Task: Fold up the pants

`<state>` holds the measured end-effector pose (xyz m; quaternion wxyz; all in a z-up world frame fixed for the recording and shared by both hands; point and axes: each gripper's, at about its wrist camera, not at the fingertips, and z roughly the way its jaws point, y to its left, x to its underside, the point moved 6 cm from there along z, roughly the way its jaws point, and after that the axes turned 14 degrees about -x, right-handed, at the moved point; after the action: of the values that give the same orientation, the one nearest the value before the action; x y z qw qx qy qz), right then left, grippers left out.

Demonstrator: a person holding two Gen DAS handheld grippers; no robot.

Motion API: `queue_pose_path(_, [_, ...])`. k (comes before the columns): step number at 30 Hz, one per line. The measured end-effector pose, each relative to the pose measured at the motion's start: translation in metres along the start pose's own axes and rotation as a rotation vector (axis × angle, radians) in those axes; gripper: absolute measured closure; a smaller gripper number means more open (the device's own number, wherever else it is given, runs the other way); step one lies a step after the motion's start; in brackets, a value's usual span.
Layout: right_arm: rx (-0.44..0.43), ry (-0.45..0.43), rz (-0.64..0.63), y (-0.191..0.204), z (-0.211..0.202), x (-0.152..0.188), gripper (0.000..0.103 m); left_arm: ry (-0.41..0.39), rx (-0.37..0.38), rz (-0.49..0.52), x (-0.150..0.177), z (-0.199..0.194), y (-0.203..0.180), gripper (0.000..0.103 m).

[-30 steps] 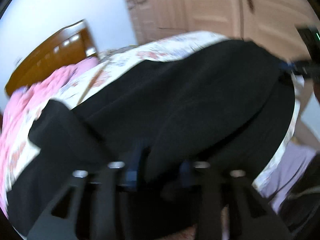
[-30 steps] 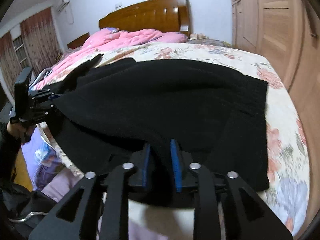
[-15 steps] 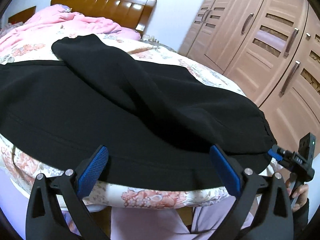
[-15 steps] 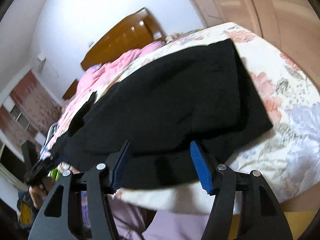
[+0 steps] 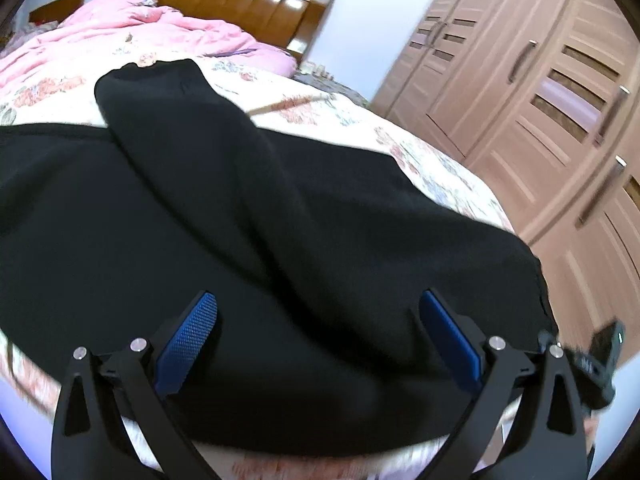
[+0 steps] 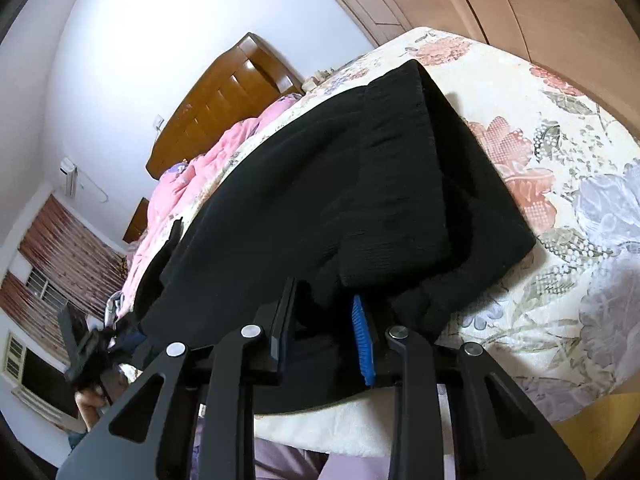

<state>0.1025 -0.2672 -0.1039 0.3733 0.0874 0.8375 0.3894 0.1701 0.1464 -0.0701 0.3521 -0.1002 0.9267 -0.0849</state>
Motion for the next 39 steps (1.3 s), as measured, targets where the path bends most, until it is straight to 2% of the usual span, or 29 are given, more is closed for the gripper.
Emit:
queue_pose_path(2, [0.013, 0.0, -0.01, 0.002, 0.001, 0.001, 0.074, 0.006, -0.022, -0.02, -0.013, 0.009, -0.003, 0.002])
queue_pose_path(3, [0.016, 0.0, -0.014, 0.002, 0.001, 0.001, 0.074, 0.022, -0.076, -0.023, -0.019, 0.017, -0.002, 0.006])
queue_pose_path(4, [0.023, 0.002, -0.025, 0.004, 0.002, 0.002, 0.074, 0.034, -0.116, -0.024, -0.024, 0.023, -0.002, 0.015])
queue_pose_path(5, [0.036, 0.001, -0.04, 0.006, 0.003, 0.002, 0.076, 0.053, -0.144, -0.02, -0.027, 0.031, -0.001, 0.051])
queue_pose_path(6, [0.05, -0.001, -0.051, 0.006, 0.002, 0.002, 0.083, 0.068, -0.201, -0.007, -0.029, 0.037, 0.002, 0.078])
queue_pose_path(7, [0.057, -0.007, -0.069, 0.008, 0.001, 0.002, 0.088, 0.053, -0.228, 0.002, -0.033, 0.037, 0.004, 0.087])
queue_pose_path(8, [0.045, -0.01, -0.08, 0.011, 0.001, 0.001, 0.093, 0.033, -0.205, 0.001, -0.035, 0.034, 0.005, 0.091])
queue_pose_path(9, [0.04, -0.015, -0.088, 0.012, -0.001, 0.0, 0.095, -0.02, -0.175, -0.006, -0.039, 0.023, 0.005, 0.093])
queue_pose_path(12, [0.002, -0.062, -0.135, 0.03, -0.013, -0.011, 0.096, -0.19, -0.154, -0.002, -0.044, -0.023, 0.005, 0.093])
queue_pose_path(14, [-0.013, -0.124, -0.193, 0.049, -0.033, -0.02, 0.096, -0.292, -0.092, -0.023, -0.038, -0.062, 0.007, 0.093])
queue_pose_path(16, [-0.018, -0.148, -0.235, 0.058, -0.048, -0.022, 0.096, -0.343, -0.05, -0.044, -0.025, -0.085, 0.011, 0.093])
queue_pose_path(17, [-0.019, -0.14, -0.23, 0.055, -0.05, -0.021, 0.096, -0.349, -0.042, -0.046, -0.016, -0.09, 0.013, 0.093])
queue_pose_path(19, [0.007, -0.084, -0.192, 0.034, -0.042, -0.013, 0.096, -0.308, -0.087, -0.005, 0.012, -0.078, 0.015, 0.091])
queue_pose_path(22, [0.061, -0.006, -0.085, -0.007, -0.024, 0.01, 0.096, -0.176, -0.13, 0.022, 0.05, -0.035, 0.022, 0.091])
queue_pose_path(25, [0.053, -0.026, -0.09, -0.006, -0.028, 0.012, 0.097, -0.2, -0.152, 0.055, 0.056, -0.031, 0.022, 0.09])
queue_pose_path(30, [0.039, -0.07, -0.14, 0.014, -0.04, 0.001, 0.097, -0.276, -0.123, 0.033, 0.043, -0.063, 0.02, 0.09])
queue_pose_path(33, [0.08, -0.035, -0.083, -0.009, -0.03, 0.01, 0.097, -0.234, -0.155, 0.081, 0.052, -0.05, 0.018, 0.09])
queue_pose_path(35, [0.042, -0.048, -0.026, -0.018, -0.03, 0.013, 0.098, -0.195, -0.167, 0.079, 0.061, -0.036, 0.022, 0.089])
queue_pose_path(39, [0.058, -0.06, -0.094, -0.001, -0.033, 0.006, 0.098, -0.217, -0.187, 0.118, 0.063, -0.039, 0.022, 0.086])
